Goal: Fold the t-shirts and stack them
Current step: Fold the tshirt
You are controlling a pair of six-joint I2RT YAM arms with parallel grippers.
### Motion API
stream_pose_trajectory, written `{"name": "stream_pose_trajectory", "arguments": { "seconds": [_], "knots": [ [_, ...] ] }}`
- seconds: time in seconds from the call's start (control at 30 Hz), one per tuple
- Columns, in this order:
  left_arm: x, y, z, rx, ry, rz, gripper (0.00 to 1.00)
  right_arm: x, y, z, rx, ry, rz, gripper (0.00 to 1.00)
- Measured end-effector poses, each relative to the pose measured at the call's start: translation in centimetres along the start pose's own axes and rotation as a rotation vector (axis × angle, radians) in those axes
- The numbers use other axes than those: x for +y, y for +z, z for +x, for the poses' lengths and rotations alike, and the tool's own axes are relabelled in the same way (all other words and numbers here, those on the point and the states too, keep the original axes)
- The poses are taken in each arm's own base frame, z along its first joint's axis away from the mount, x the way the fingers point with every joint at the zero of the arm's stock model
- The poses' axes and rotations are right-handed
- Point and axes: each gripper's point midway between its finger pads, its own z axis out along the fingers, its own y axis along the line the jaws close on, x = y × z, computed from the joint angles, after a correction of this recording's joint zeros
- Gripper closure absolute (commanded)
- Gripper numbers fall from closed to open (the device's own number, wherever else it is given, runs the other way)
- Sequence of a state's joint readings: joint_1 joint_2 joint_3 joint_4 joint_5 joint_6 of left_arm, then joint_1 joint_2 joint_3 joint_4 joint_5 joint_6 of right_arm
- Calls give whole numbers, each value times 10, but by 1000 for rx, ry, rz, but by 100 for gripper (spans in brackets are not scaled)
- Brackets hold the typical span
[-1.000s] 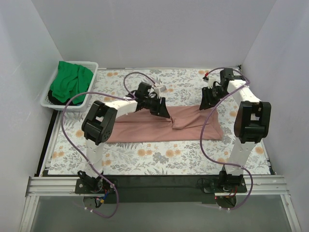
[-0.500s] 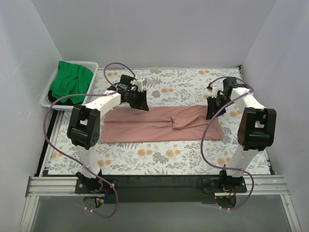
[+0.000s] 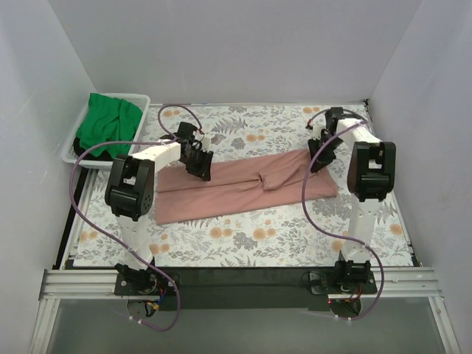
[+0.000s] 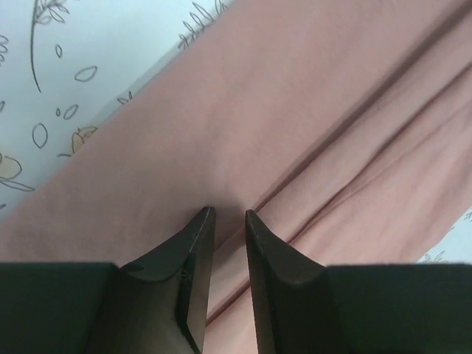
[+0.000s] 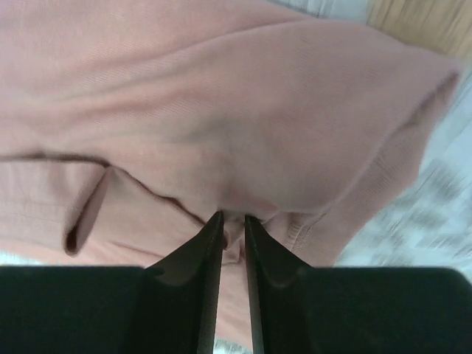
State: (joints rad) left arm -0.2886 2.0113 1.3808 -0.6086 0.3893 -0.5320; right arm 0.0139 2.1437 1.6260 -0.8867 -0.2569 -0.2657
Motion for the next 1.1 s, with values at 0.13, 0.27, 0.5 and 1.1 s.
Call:
{"name": "stream_pose_trajectory", "arguments": {
  "seconds": [0.13, 0.27, 0.5, 1.1],
  "knots": [
    [-2, -5, 14, 9, 41, 7, 81, -6, 9, -72, -87, -89, 71, 75],
    [-20, -13, 44, 63, 73, 66, 81, -1, 19, -152, -232, -199, 145, 68],
    [-90, -25, 107, 283, 160, 189, 81, 27, -9, -196, -395, -341, 276, 61],
    [-66, -4, 36, 180, 206, 94, 80, 102, -24, -99, -336, -194, -83, 89]
  ]
}}
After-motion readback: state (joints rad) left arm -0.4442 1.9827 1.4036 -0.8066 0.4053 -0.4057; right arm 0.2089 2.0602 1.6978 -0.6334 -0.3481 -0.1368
